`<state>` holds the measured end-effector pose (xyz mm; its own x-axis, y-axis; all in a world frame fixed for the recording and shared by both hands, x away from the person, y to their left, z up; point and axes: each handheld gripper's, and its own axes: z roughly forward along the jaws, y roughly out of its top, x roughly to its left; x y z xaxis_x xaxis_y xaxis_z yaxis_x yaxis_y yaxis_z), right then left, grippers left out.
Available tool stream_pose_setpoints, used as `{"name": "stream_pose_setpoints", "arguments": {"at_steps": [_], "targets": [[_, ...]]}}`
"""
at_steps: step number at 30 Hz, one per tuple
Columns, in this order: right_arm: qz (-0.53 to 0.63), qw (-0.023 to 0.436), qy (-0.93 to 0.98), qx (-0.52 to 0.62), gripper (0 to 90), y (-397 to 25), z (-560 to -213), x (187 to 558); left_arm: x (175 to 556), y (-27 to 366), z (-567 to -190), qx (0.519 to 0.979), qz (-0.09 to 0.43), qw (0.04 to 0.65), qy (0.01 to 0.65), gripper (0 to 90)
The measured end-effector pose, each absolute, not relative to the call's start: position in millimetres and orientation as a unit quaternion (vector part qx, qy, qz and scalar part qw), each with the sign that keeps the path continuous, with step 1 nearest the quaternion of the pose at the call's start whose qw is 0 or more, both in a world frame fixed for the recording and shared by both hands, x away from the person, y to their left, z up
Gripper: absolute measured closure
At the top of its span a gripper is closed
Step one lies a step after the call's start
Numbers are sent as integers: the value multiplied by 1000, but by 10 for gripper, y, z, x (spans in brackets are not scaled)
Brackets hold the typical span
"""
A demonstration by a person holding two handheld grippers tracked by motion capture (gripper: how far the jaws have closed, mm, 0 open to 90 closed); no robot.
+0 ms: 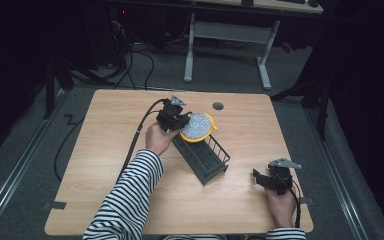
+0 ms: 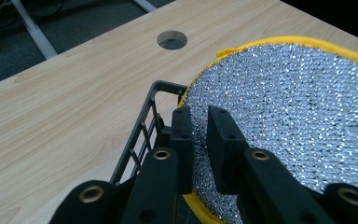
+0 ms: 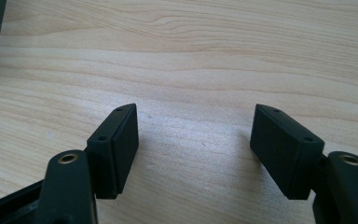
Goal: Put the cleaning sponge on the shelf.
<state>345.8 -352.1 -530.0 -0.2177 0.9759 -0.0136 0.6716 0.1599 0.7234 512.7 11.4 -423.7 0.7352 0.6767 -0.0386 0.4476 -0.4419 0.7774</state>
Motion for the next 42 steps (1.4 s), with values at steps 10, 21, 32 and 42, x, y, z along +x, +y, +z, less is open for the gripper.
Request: {"name": "stream_pose_setpoints", "arguments": {"at_steps": [10, 21, 32, 42], "targets": [[303, 251, 720, 572, 324, -3522, -5300, 3458, 5041, 169, -4245, 835, 152, 405, 339, 602], [303, 252, 720, 572, 324, -3522, -5300, 3458, 5037, 126, -4269, 838, 168, 391, 342, 551], [303, 252, 720, 572, 324, -3522, -5300, 3459, 5008, 0, -4375, 860, 178, 346, 330, 554], [303, 251, 719, 572, 324, -3522, -5300, 3459, 4968, 93, -4436, 852, 162, 363, 341, 542]]}}
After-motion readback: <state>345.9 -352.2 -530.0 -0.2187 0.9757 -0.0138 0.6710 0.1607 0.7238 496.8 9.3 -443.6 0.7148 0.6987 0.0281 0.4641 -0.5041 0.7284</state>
